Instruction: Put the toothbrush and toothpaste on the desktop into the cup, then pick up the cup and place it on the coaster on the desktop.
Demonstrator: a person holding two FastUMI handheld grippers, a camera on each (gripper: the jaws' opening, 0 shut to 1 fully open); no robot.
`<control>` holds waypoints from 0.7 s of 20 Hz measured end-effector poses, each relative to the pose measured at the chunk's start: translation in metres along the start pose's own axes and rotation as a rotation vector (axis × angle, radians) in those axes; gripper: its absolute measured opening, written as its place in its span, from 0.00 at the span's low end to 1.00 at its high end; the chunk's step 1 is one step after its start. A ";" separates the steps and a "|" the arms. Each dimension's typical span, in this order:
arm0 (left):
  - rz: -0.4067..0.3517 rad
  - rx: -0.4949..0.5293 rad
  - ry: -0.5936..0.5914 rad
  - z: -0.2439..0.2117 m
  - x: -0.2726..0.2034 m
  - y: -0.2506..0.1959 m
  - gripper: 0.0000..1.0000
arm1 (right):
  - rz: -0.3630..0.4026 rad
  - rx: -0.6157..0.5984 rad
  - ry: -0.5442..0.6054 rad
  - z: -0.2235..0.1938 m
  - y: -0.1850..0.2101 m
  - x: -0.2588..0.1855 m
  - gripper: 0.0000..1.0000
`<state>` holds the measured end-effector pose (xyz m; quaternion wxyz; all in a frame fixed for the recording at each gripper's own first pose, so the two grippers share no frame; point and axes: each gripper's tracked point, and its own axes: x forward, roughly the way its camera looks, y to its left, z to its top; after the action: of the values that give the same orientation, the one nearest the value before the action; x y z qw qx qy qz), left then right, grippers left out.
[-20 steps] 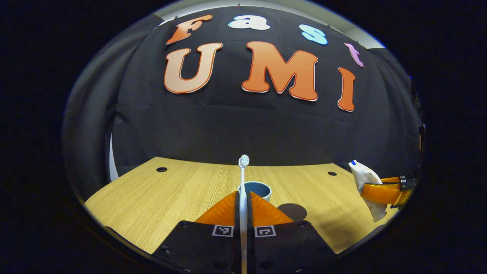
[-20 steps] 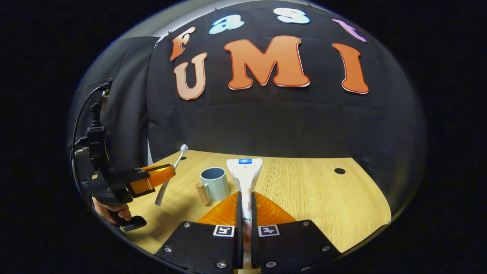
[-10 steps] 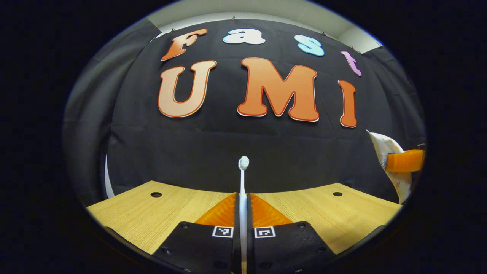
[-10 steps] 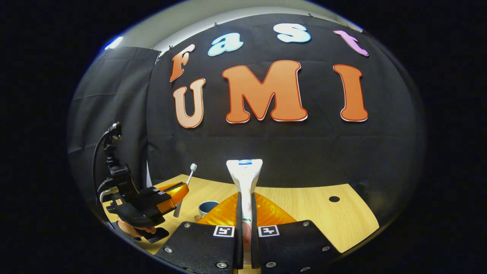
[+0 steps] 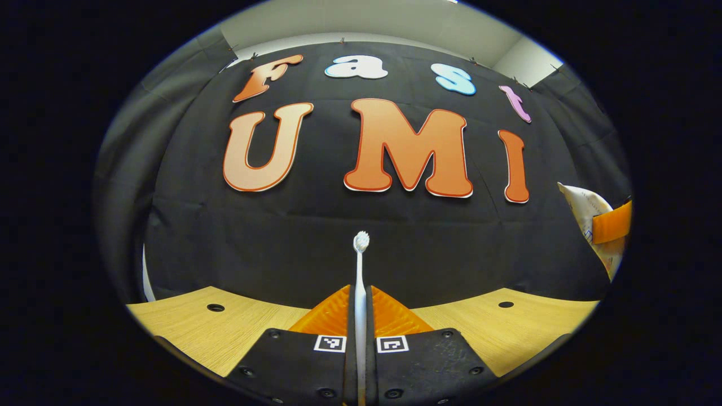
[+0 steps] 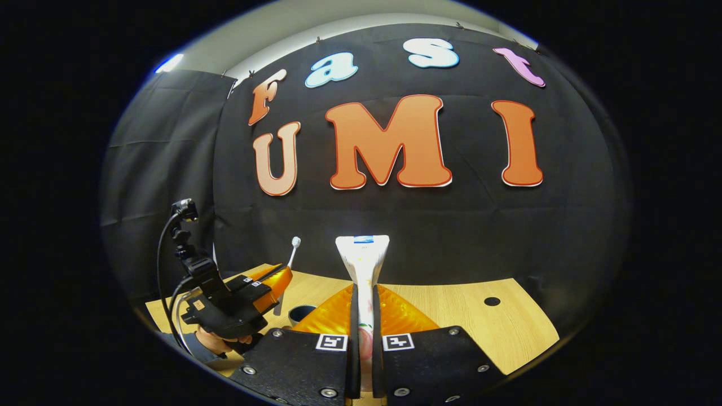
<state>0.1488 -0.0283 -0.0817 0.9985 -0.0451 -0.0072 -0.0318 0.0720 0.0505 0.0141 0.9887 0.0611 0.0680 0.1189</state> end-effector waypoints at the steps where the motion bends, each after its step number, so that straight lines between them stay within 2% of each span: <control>1: 0.000 0.002 0.004 -0.004 0.004 0.000 0.05 | 0.002 -0.003 0.000 0.000 0.001 0.001 0.08; 10: -0.004 0.001 0.051 -0.044 0.024 -0.001 0.05 | 0.000 0.001 0.009 -0.008 0.003 0.008 0.08; 14: 0.003 0.000 0.045 -0.049 0.030 0.002 0.05 | 0.000 -0.001 0.017 -0.009 0.006 0.012 0.08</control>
<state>0.1792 -0.0325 -0.1305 0.9984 -0.0444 0.0152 -0.0311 0.0809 0.0601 0.0042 0.9881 0.0598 0.0762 0.1192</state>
